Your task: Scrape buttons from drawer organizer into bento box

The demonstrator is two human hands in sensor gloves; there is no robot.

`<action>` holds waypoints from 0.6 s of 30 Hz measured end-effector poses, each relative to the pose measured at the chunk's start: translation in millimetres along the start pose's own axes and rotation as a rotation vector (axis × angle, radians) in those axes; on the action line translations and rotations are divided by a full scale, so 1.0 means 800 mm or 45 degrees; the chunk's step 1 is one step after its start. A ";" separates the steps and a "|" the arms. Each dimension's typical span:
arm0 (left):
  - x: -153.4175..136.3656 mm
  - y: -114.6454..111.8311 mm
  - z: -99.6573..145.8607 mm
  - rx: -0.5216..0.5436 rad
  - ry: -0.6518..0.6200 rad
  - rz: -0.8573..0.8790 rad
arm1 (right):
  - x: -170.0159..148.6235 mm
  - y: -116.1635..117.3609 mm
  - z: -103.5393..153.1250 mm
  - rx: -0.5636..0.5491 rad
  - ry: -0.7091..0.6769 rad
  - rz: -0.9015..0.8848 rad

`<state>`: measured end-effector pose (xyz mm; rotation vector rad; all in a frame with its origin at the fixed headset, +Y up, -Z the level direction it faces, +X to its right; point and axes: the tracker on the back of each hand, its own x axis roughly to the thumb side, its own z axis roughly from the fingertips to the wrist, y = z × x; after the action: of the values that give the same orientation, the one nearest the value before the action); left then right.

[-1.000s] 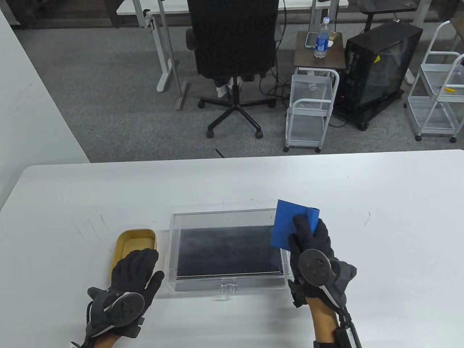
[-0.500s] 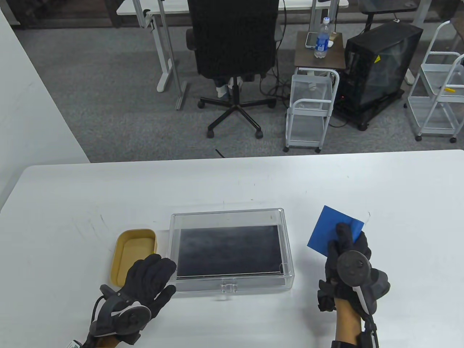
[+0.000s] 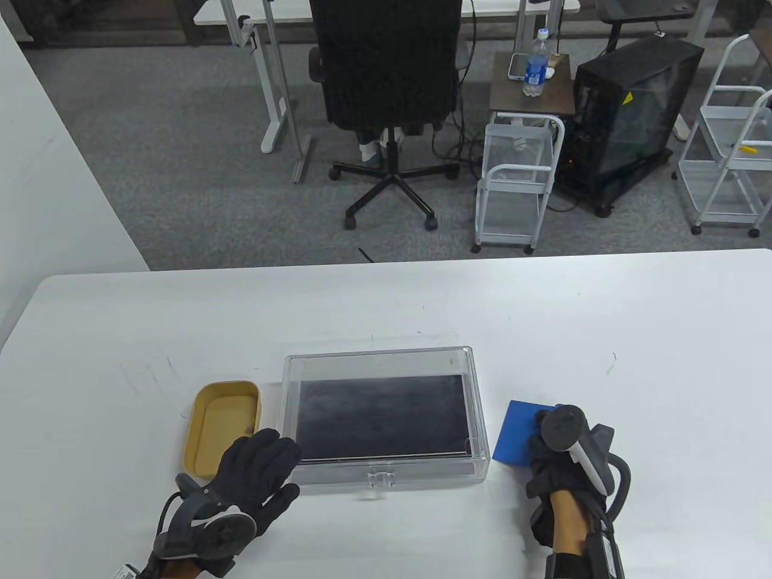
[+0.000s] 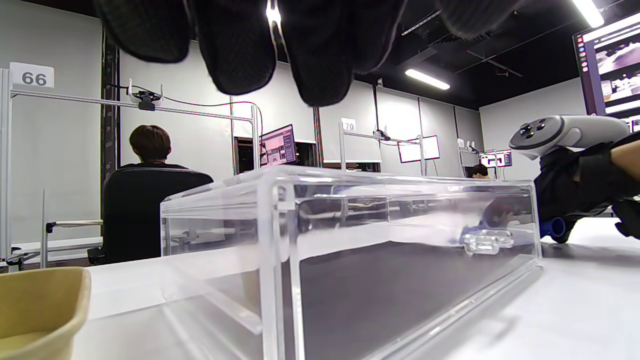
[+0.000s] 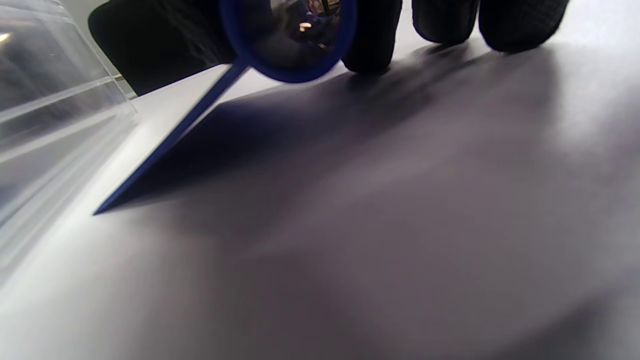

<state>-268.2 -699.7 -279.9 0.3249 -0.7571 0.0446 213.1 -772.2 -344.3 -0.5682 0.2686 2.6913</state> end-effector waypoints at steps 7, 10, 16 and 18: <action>0.001 -0.001 0.000 0.000 -0.007 0.005 | 0.007 0.009 -0.003 -0.044 0.003 0.143; 0.001 -0.001 0.000 0.002 -0.004 0.002 | 0.007 0.008 -0.002 -0.047 0.015 0.134; 0.001 -0.002 0.000 -0.002 -0.006 0.006 | 0.003 -0.002 0.002 -0.088 0.040 0.085; 0.001 -0.002 0.000 -0.001 -0.005 0.005 | 0.006 -0.014 0.008 -0.180 0.027 0.049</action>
<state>-267.7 -701.0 -279.8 0.3225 -0.7617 0.0473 210.9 -758.9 -341.8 -0.6397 0.0959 2.7582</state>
